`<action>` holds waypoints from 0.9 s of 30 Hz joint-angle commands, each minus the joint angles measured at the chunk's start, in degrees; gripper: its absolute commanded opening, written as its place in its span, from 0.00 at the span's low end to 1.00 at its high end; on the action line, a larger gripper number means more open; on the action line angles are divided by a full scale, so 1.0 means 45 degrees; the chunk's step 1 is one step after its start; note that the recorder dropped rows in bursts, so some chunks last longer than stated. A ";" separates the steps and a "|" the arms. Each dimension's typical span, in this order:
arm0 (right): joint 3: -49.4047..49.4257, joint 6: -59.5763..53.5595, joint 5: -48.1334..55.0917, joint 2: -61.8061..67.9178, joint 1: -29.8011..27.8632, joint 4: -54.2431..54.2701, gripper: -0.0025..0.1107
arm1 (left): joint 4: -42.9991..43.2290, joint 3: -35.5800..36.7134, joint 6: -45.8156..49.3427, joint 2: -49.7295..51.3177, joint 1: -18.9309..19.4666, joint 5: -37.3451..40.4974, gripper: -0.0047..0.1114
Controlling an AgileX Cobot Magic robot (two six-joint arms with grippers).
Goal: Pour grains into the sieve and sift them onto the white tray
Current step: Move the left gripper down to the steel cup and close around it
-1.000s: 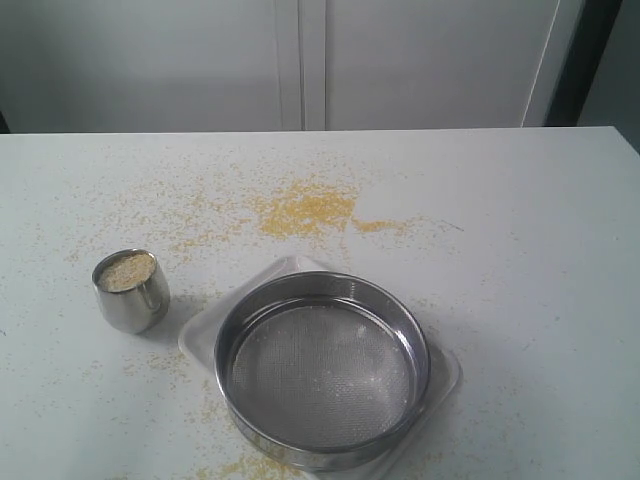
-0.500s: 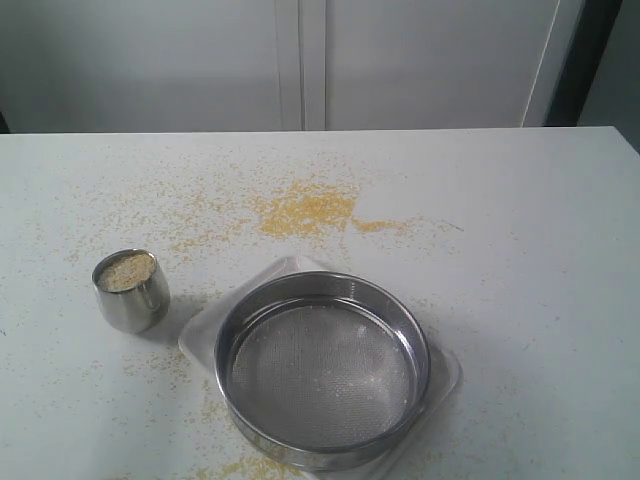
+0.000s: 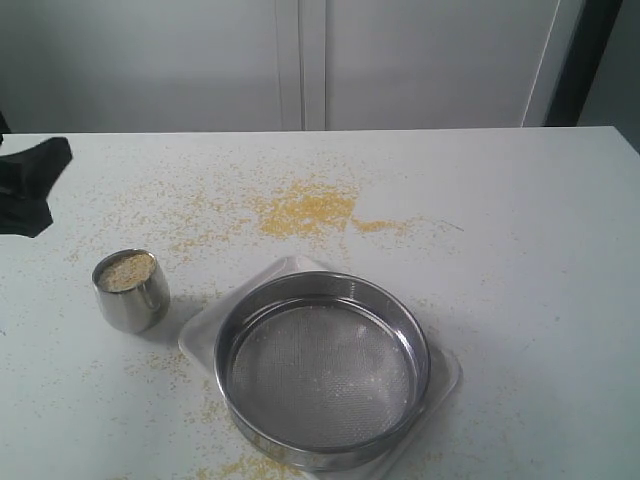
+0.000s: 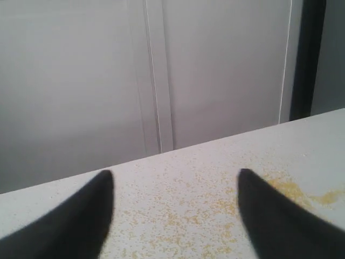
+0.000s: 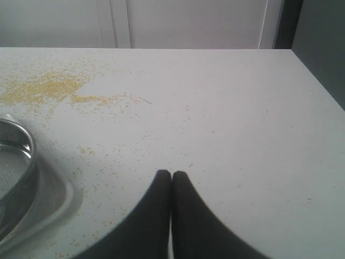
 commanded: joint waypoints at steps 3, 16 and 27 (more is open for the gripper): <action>0.0073 0.0176 -0.0192 -0.0077 0.0076 0.0000 0.02 | 0.0732 -0.0094 -0.0805 0.1488 -0.0044 -0.1061 0.94; 0.0073 0.0268 -0.0192 -0.0077 0.0076 0.0000 0.02 | 0.1390 -0.0118 -0.0314 0.4833 -0.0044 -0.3235 0.94; 0.0073 0.0268 -0.0192 -0.0077 0.0076 0.0000 0.02 | 0.1794 -0.0521 0.0296 0.6641 -0.0074 -0.3235 0.94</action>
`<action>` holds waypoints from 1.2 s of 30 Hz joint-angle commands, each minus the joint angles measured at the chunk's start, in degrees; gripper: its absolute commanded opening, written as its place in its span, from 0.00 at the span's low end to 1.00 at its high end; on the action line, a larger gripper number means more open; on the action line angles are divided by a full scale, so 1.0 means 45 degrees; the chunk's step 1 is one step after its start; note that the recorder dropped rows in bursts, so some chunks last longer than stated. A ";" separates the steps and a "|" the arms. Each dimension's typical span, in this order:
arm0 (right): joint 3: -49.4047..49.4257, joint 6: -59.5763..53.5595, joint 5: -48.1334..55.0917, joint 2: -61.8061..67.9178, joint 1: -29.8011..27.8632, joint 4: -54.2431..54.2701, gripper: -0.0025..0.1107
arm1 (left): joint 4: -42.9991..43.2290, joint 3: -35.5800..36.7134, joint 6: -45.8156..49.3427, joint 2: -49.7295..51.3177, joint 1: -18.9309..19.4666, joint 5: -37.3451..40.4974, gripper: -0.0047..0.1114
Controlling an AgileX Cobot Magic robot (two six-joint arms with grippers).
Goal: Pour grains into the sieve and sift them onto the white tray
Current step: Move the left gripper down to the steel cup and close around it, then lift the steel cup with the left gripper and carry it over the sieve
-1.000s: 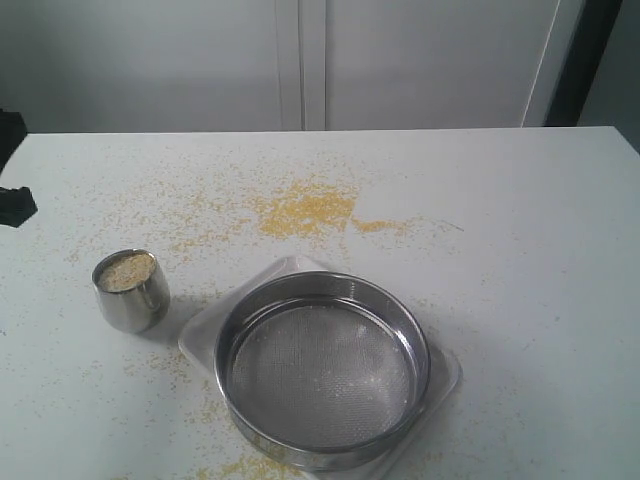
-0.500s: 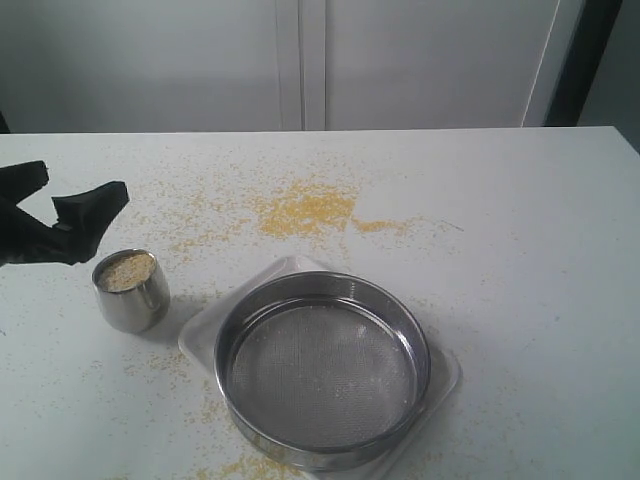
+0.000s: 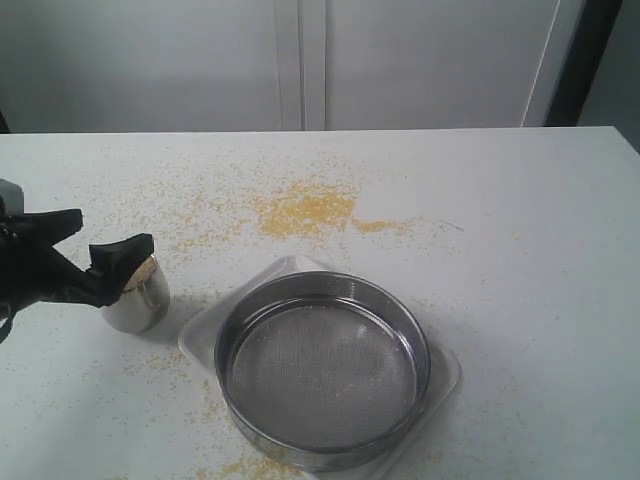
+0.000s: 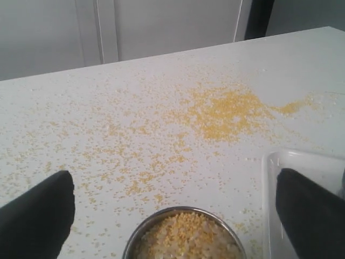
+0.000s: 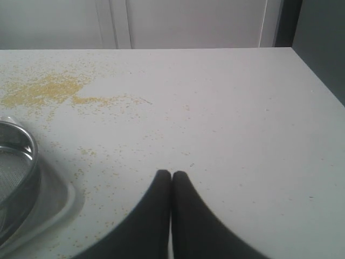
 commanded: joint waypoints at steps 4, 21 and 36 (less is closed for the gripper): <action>0.0073 0.0070 -0.0192 -0.0077 0.0076 0.0000 0.02 | 0.0380 -0.0602 0.0043 0.1025 -0.0168 -0.0174 0.94; 0.0073 0.0070 -0.0192 -0.0077 0.0076 0.0000 0.02 | 0.0743 -0.0919 0.0069 0.2895 -0.0168 -0.0174 0.94; 0.0073 0.0070 -0.0192 -0.0077 0.0076 0.0000 0.02 | 0.1092 -0.1652 -0.0035 0.3968 -0.0168 -0.0174 0.94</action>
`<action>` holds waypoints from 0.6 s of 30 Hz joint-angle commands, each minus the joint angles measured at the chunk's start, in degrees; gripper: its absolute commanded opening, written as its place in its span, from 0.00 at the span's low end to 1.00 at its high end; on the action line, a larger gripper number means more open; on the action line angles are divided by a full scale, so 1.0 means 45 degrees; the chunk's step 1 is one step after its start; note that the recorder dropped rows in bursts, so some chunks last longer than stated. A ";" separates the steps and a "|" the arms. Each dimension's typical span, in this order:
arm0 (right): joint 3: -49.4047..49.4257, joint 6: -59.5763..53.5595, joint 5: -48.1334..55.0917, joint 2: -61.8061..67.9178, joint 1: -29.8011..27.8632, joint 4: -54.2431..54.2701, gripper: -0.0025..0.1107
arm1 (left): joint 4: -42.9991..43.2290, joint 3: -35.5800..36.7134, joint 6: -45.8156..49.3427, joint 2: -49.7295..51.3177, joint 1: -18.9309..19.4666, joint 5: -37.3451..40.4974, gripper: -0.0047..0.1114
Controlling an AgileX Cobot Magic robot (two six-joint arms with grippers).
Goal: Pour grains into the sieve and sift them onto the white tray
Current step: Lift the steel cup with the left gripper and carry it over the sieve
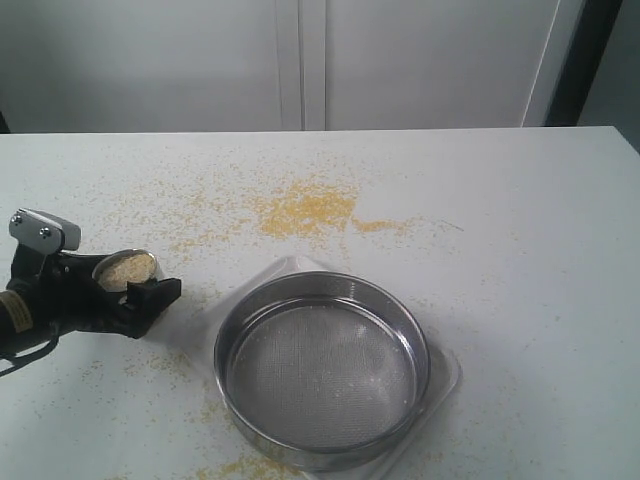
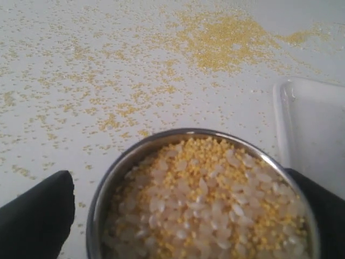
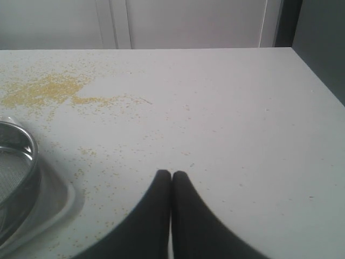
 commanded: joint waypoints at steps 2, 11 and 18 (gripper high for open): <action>0.0073 0.0070 -0.0192 -0.0077 0.0076 0.0000 0.02 | 0.0265 -0.0157 -0.0059 0.0434 -0.0066 -0.0067 0.94; 0.0073 0.0070 -0.0192 -0.0077 0.0076 0.0000 0.02 | 0.0265 -0.0157 -0.0059 0.0669 -0.0066 -0.0067 0.89; 0.0073 0.0070 -0.0192 -0.0077 0.0076 0.0000 0.02 | 0.0371 -0.0157 -0.0059 0.0669 -0.0066 -0.0067 0.38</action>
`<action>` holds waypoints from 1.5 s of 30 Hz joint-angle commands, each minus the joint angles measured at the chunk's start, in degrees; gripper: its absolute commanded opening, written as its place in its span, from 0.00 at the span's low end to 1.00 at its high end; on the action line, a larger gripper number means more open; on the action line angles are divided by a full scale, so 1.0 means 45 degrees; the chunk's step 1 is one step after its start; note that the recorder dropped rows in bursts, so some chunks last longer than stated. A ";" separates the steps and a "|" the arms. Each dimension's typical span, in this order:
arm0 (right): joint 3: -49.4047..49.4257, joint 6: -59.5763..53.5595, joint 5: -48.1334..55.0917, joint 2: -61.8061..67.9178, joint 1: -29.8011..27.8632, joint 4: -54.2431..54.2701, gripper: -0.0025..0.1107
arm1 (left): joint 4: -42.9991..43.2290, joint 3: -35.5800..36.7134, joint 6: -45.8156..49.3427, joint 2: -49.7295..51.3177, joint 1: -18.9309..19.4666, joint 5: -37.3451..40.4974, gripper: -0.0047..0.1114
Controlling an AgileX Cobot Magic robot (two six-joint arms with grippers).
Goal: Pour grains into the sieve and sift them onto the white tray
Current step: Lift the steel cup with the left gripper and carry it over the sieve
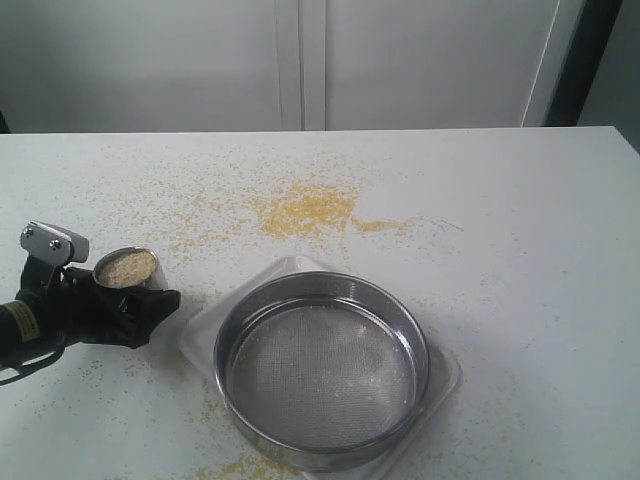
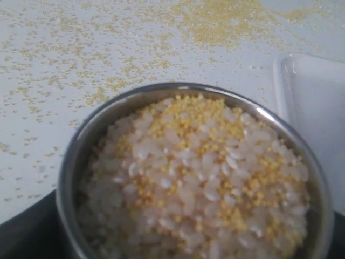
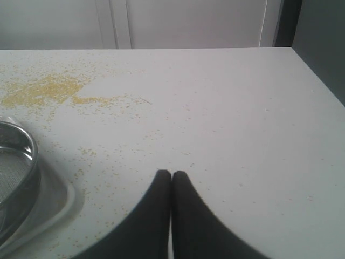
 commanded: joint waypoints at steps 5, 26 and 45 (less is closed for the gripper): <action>0.0073 0.0070 -0.0192 -0.0077 0.0076 0.0000 0.02 | 0.0174 -0.0009 0.0017 -0.0050 -0.0066 -0.0035 0.04; 0.0073 0.0070 -0.0192 -0.0077 0.0076 0.0000 0.02 | 0.3156 -0.0009 -0.4411 -0.6111 -0.0066 0.2908 0.04; 0.0073 0.0070 -0.0192 -0.0077 0.0076 0.0000 0.02 | 0.4626 -0.0009 -0.6326 -0.9012 -0.2799 0.6199 0.04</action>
